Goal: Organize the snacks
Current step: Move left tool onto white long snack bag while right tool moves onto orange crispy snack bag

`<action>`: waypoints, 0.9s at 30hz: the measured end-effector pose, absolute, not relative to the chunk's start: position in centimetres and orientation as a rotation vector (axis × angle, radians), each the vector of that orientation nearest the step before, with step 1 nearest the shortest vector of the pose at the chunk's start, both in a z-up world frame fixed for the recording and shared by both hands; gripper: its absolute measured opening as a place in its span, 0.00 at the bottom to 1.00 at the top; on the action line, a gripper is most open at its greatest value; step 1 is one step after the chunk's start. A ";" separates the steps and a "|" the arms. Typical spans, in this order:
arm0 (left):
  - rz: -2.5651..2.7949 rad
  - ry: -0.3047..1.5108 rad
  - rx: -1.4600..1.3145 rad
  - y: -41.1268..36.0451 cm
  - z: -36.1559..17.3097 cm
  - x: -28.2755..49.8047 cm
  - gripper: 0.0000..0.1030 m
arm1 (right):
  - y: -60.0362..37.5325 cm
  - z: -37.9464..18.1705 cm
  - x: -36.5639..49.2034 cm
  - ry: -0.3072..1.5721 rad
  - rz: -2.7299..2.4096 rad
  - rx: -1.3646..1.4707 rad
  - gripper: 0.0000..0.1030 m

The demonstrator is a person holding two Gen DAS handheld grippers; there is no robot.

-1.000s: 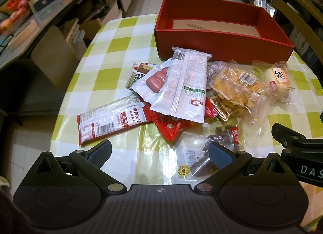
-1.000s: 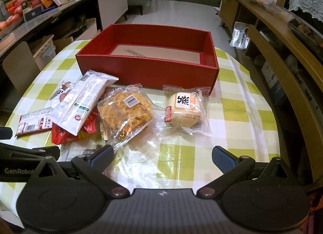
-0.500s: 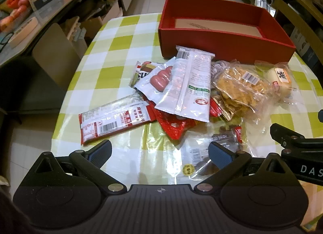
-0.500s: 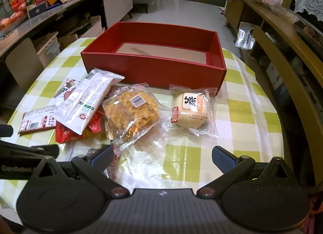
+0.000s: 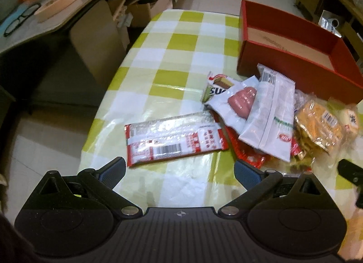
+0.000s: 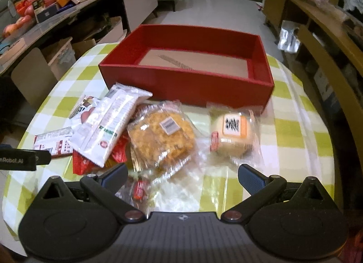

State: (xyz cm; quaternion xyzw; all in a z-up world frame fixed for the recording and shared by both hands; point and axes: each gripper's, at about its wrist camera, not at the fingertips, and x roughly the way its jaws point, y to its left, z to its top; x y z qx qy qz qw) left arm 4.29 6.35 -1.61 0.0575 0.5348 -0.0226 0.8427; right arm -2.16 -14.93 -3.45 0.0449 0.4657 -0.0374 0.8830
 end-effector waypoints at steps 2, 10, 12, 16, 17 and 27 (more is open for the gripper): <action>-0.081 1.123 0.148 5.1 -1.6 4.4 1.00 | -15.2 -2.9 -1.6 0.948 -0.090 0.089 1.00; -0.174 1.089 0.259 -2.1 -3.1 7.1 1.00 | -19.0 -2.0 -0.1 0.932 -0.176 0.166 1.00; -0.164 1.091 0.271 -3.1 -3.8 8.1 1.00 | -19.5 -2.0 0.0 0.929 -0.168 0.191 1.00; -0.153 1.114 0.254 -4.0 -5.0 10.1 1.00 | -19.9 -2.2 0.5 0.940 -0.153 0.199 1.00; -0.147 1.124 0.249 -4.1 -5.2 10.5 1.00 | -20.0 -2.4 0.7 0.948 -0.153 0.198 1.00; -0.166 1.139 0.274 -4.8 -5.2 10.2 0.84 | -20.9 -2.9 1.9 0.972 -0.154 0.242 1.00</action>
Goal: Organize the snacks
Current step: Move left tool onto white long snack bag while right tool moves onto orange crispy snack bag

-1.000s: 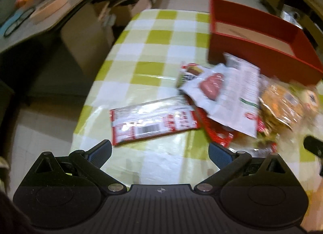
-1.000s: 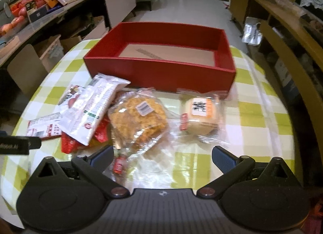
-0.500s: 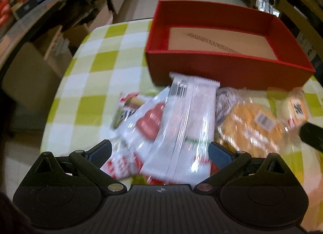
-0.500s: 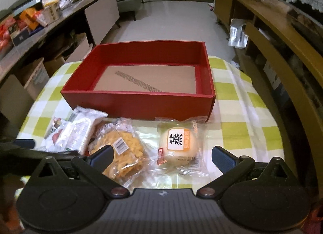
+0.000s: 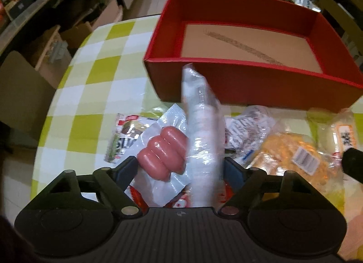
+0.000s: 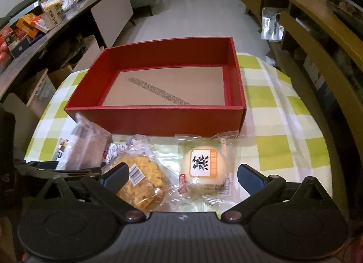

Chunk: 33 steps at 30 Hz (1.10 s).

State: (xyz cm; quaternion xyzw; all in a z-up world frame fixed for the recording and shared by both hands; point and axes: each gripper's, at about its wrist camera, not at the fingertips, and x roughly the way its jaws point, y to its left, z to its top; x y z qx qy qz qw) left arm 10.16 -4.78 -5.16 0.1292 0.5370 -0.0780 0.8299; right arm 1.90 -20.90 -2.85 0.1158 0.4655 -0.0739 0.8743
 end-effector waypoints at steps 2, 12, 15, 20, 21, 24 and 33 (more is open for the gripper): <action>-0.167 1.131 0.310 -5.2 -5.2 10.0 0.85 | -20.8 -2.6 1.8 0.959 -0.170 0.216 1.00; -0.083 1.106 0.463 -6.8 -6.7 10.4 1.00 | -21.3 -3.3 1.6 0.991 -0.155 0.216 1.00; -0.097 1.131 0.419 -6.5 -6.6 10.1 0.92 | -21.2 -3.4 1.6 0.999 -0.145 0.214 1.00; -0.137 1.158 0.406 -5.2 -5.7 8.7 0.69 | -20.1 -3.2 1.7 0.998 -0.077 0.210 0.98; -0.148 1.174 0.393 -4.9 -5.5 8.4 0.65 | -19.9 -3.3 1.8 1.000 -0.061 0.211 0.97; -0.175 1.227 0.300 -3.1 -4.8 8.0 0.60 | -18.7 -3.6 2.4 1.021 -0.015 0.179 0.95; -0.148 1.227 0.252 -1.3 -4.6 8.6 0.78 | -13.8 -6.6 4.6 1.066 0.080 -0.039 0.96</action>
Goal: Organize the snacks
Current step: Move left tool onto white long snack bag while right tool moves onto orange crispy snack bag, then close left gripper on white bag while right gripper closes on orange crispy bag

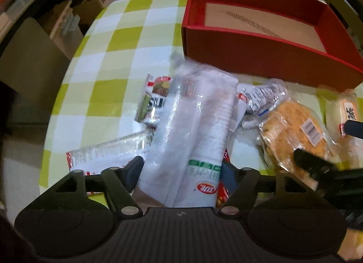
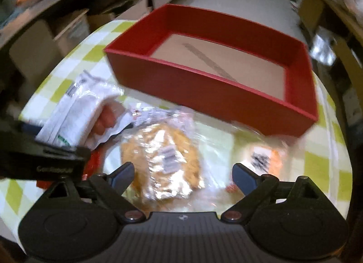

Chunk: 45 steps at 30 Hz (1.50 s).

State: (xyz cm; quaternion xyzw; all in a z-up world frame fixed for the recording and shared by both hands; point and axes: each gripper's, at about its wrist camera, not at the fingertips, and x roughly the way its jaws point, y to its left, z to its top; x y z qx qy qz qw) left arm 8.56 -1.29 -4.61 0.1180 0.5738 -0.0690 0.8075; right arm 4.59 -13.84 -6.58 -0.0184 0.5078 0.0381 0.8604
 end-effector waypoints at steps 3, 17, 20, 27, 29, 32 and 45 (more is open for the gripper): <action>-0.097 1.174 0.359 -2.0 -4.7 8.8 0.84 | -13.5 -7.5 5.3 1.074 0.097 -0.037 0.96; -0.169 1.237 0.276 -0.2 -5.4 11.4 0.82 | -14.6 -7.6 6.4 1.084 0.178 0.093 0.69; -0.191 1.218 0.325 -0.3 -5.5 11.0 0.87 | -15.2 -7.7 6.2 1.095 0.180 0.126 0.68; -0.222 1.234 0.319 0.5 -6.5 11.0 0.99 | -14.8 -8.3 6.7 1.097 0.173 0.129 0.77; -0.225 1.234 0.309 0.8 -6.8 11.1 1.00 | -15.0 -8.8 6.6 1.093 0.166 0.151 0.83; -0.230 1.209 0.344 0.6 -6.8 10.9 1.00 | -15.3 -9.1 6.7 1.097 0.159 0.179 0.87; -0.287 1.243 0.309 0.1 -5.6 10.3 0.59 | -15.1 -7.1 5.9 1.071 0.167 0.106 0.61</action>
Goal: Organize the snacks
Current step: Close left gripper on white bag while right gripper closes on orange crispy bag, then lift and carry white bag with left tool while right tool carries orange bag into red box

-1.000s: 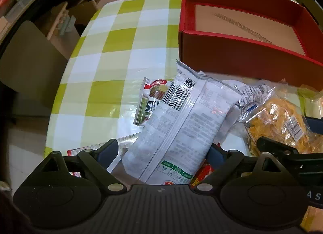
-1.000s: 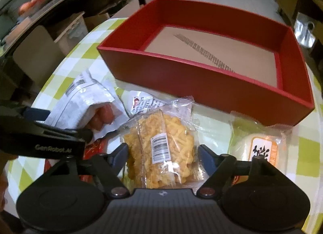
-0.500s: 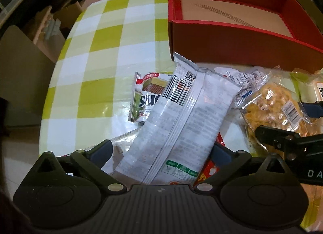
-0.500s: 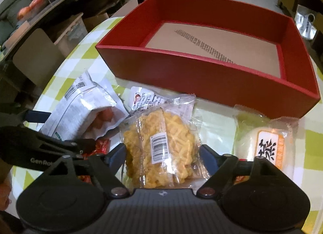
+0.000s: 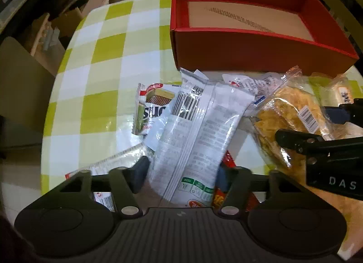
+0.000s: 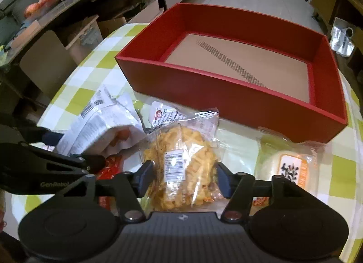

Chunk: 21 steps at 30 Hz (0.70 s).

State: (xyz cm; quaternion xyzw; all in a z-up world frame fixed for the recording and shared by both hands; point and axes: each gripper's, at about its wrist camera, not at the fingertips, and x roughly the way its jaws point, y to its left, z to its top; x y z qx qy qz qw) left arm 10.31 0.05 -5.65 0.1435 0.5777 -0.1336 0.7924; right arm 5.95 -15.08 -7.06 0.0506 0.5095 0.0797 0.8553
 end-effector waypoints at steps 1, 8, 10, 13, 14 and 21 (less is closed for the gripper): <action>-0.290 1.243 0.304 0.1 -5.5 10.2 0.59 | -15.3 -6.9 5.9 1.070 0.170 0.111 0.59; -0.291 1.266 0.244 0.8 -5.0 10.2 0.55 | -16.2 -7.1 5.6 1.078 0.165 0.143 0.58; -0.290 1.259 0.232 1.0 -4.7 10.2 0.55 | -16.6 -6.9 5.6 1.077 0.170 0.166 0.55; -0.297 1.250 0.218 0.9 -4.3 10.1 0.55 | -17.4 -6.5 5.4 1.068 0.180 0.210 0.50; -0.303 1.248 0.215 0.9 -4.2 10.0 0.55 | -17.4 -6.4 5.4 1.069 0.177 0.207 0.50; -0.297 1.267 0.217 0.7 -4.7 10.0 0.55 | -17.3 -6.7 5.7 1.085 0.126 0.152 0.67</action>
